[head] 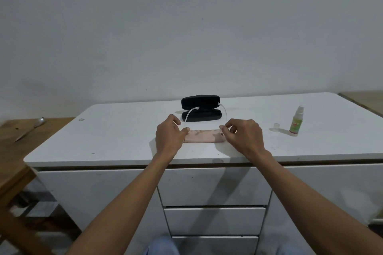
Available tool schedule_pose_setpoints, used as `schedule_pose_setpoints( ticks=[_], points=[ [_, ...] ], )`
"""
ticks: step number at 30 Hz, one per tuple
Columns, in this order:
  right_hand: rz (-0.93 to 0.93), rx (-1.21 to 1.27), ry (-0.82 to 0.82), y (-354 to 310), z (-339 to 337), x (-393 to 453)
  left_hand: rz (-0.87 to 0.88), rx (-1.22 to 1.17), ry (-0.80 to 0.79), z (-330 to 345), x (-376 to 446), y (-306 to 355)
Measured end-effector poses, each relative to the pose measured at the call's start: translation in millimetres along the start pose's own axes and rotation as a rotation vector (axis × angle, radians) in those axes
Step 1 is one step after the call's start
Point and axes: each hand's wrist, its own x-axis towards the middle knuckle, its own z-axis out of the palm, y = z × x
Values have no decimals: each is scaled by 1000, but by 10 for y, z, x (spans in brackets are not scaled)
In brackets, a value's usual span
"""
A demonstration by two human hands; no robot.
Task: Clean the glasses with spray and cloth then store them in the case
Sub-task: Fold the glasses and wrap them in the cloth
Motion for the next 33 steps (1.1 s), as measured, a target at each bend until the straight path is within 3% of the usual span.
schedule_pose_setpoints(
  ticks=[4,10,18,24,28,33],
  points=[
    [114,141,87,44,-58,-15,118,-98,-25,-54,21,-65],
    [78,256,7,7,-87,57,161,-105,-72,-27,65,-89],
    [127,344,-23,54,-31,123,227,-56,-118,-7,107,-112],
    [137,413,-82,112,7,192,390,109,-246,40,172,-123],
    [81,329,-114,86,38,249,290,28,-273,77,224,-123],
    [-49,121,-246,9,93,287,-56,-307,-401,38,313,-158]
  ],
)
